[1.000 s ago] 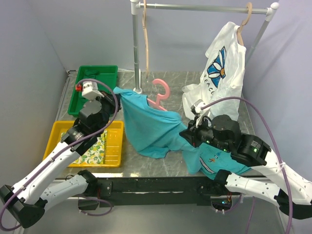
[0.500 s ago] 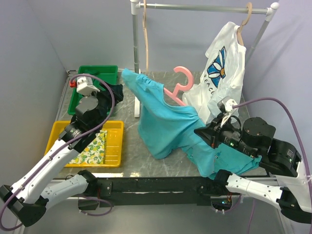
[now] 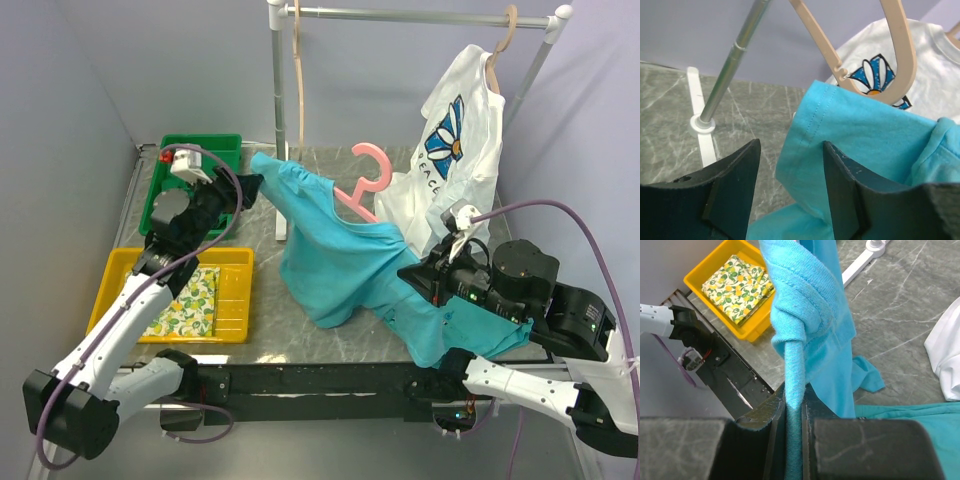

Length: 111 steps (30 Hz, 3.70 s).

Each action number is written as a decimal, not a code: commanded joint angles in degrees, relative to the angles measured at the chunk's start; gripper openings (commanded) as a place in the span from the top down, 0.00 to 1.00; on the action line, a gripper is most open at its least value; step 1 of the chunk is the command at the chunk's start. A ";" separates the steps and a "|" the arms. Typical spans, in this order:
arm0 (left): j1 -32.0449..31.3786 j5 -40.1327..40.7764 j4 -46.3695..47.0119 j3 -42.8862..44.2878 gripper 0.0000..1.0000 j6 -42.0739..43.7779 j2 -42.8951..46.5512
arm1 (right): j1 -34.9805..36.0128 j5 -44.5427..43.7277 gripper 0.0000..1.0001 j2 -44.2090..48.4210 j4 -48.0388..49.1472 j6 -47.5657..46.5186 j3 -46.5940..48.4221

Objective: Place the t-shirt on the hanger
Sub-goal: Place the T-shirt on the hanger, then place the hanger at the clothesline.

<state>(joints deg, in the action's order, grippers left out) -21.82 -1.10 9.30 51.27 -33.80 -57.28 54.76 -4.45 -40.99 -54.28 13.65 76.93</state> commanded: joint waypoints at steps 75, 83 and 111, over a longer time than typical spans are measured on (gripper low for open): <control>10.05 -20.17 11.88 -8.02 0.26 -9.88 0.05 | -0.18 -13.21 1.00 -0.14 -14.97 4.63 21.33; 8.73 -18.94 4.25 -5.83 0.27 -9.18 6.73 | -0.09 -13.92 1.00 -0.14 -22.62 6.21 22.49; 8.73 -21.66 -3.67 1.12 0.26 -6.37 6.65 | -16.76 -13.84 1.00 -17.88 -10.60 5.26 17.01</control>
<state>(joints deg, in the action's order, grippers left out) -12.95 -21.32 5.28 49.15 -41.36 -50.50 46.74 -21.58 -52.03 -77.03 24.82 86.83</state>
